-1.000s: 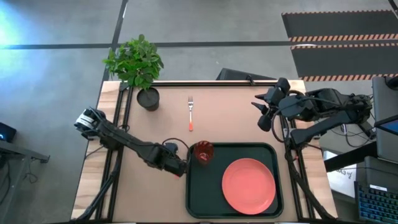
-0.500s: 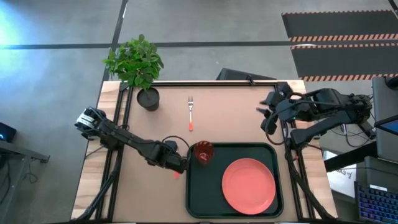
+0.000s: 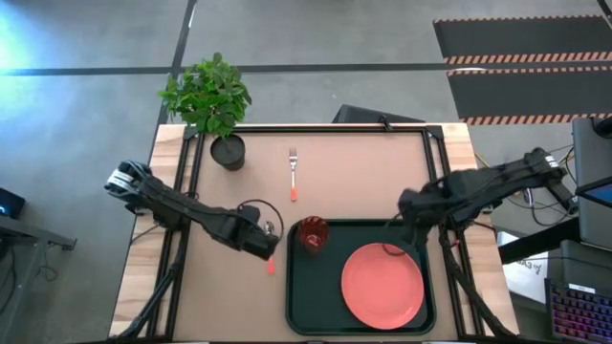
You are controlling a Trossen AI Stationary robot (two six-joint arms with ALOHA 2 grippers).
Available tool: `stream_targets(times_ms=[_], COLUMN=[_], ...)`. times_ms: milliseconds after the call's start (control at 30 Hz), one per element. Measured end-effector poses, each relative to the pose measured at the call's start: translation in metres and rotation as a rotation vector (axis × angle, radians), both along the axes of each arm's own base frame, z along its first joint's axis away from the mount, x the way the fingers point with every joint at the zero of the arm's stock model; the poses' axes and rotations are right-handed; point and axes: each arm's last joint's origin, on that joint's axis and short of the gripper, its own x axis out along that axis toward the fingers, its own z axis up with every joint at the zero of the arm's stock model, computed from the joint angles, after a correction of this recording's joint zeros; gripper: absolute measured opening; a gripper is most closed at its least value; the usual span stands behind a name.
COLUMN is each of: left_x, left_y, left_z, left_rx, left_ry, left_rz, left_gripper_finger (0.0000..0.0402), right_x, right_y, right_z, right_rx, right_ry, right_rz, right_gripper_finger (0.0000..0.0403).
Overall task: Pick and place plate/cup/fork/spoon on tray
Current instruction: Adjust the black tray
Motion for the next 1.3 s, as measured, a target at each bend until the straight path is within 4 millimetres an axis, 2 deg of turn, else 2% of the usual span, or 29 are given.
stream_targets(times_ms=[167,333,500,667,1000,1300], left_x=[-0.025,-0.050,-0.063,-0.067,-0.061,-0.060], left_y=[0.015,0.026,0.034,0.036,0.034,0.034], left_z=[0.029,0.052,0.067,0.070,0.064,0.064], left_rx=[0.101,0.154,0.235,0.249,0.261,0.265], left_ry=[-0.046,-0.093,-0.169,-0.186,-0.157,-0.155], left_rz=[0.010,0.015,-0.007,-0.003,-0.008,-0.008], left_gripper_finger=[0.0072,0.0072,0.0072,0.0072,0.0072,0.0072], right_x=[0.014,0.000,-0.011,-0.011,0.002,-0.010], right_y=[0.015,0.022,0.031,0.035,0.039,0.032], right_z=[-0.043,-0.082,-0.104,-0.103,-0.077,-0.083], right_rx=[0.093,0.096,0.119,0.120,0.100,0.018], right_ry=[-0.091,0.091,0.205,0.195,0.002,0.151], right_rz=[-0.054,-0.177,-0.246,-0.251,-0.202,-0.265], right_gripper_finger=[0.0009,0.0008,0.0008,0.0008,0.0008,0.0008])
